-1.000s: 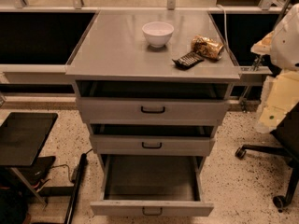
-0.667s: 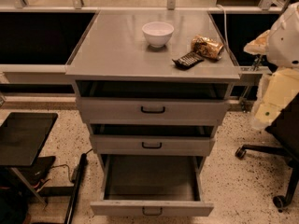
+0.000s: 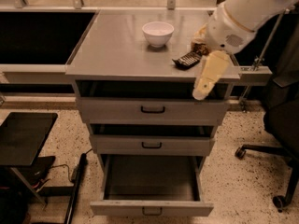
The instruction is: Place rxbar chocolate into bottom drawer
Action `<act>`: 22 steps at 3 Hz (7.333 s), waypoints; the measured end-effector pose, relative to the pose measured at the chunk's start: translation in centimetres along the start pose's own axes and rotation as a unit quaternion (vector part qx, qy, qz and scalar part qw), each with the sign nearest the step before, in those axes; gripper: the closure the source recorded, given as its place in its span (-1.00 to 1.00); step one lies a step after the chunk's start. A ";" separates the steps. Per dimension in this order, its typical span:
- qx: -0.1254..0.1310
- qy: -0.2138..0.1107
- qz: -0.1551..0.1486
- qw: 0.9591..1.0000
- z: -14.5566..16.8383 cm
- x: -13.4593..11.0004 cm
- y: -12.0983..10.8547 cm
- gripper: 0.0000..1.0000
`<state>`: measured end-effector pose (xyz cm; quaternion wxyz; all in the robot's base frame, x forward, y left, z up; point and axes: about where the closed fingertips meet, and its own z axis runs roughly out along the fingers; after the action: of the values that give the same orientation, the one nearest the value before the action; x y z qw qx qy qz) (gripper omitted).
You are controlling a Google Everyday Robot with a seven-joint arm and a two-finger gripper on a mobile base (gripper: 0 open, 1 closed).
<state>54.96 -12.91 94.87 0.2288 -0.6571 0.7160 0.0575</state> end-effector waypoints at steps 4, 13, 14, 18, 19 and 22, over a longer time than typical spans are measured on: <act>0.091 0.085 -0.003 0.992 8.7 -6.5 -9.8 -1.00; 0.008 0.113 0.074 0.991 16.5 7.7 -19.5 -1.00; -0.021 0.110 0.069 0.991 19.1 8.2 -18.8 -1.00; -0.021 0.110 0.069 0.991 18.5 7.9 -18.3 0.26; -0.021 0.110 0.069 0.991 18.1 7.6 -17.8 0.73; -0.021 0.110 0.069 0.991 17.2 7.0 -16.4 1.00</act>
Offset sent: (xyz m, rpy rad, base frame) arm 0.1775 0.0776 -0.0398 -0.4044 -0.2526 -0.2598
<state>74.93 -14.81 80.31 0.1304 -0.6127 0.7793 0.0153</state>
